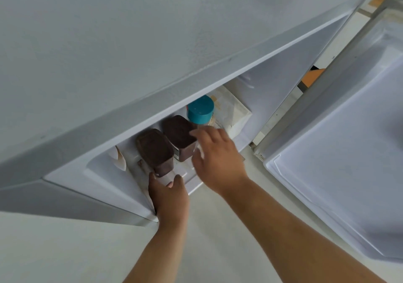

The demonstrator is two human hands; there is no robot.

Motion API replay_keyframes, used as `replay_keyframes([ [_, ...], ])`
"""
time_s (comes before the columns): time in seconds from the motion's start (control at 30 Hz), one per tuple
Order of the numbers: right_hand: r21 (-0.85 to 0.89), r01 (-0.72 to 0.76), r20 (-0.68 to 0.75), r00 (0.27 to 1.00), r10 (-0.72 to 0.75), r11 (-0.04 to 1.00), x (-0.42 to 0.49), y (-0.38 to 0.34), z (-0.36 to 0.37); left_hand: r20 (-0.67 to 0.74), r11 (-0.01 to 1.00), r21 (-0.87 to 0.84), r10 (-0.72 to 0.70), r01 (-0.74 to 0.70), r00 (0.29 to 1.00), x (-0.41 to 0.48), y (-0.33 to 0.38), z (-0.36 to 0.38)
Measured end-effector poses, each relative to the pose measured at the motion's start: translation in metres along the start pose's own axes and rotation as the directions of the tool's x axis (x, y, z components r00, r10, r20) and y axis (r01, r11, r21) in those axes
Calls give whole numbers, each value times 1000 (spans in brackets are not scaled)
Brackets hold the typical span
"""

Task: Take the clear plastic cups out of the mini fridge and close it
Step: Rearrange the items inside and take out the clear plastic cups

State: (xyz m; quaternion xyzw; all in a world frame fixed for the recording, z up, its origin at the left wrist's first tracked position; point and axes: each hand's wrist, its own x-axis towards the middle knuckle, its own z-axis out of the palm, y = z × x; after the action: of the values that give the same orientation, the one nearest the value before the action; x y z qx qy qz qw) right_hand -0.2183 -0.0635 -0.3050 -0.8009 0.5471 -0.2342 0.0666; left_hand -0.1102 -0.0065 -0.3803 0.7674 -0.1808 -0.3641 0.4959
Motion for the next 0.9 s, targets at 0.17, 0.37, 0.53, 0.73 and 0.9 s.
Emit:
replay_keyframes([
  [0.17, -140, -227, 202, 946, 252, 964, 3, 33, -7, 124, 995, 74, -75, 66, 989, -13, -2, -4],
  [0.37, -186, -161, 290, 933, 211, 969, 13, 48, 6, 463, 785, 490, 134, -379, 876, -7, 7, 5],
  [0.53, -159, -151, 231, 955, 186, 976, 9, 55, 4, 538, 614, 564, 233, -552, 810, 1, 18, 15],
  [0.73, -139, -169, 160, 969, 190, 976, -9, 66, -13, 604, 404, 593, 350, -697, 716, -1, 28, 36],
  [0.9, -115, -194, 133, 969, 209, 974, -23, 78, -28, 650, 328, 577, 370, -748, 664, 3, 33, 57],
])
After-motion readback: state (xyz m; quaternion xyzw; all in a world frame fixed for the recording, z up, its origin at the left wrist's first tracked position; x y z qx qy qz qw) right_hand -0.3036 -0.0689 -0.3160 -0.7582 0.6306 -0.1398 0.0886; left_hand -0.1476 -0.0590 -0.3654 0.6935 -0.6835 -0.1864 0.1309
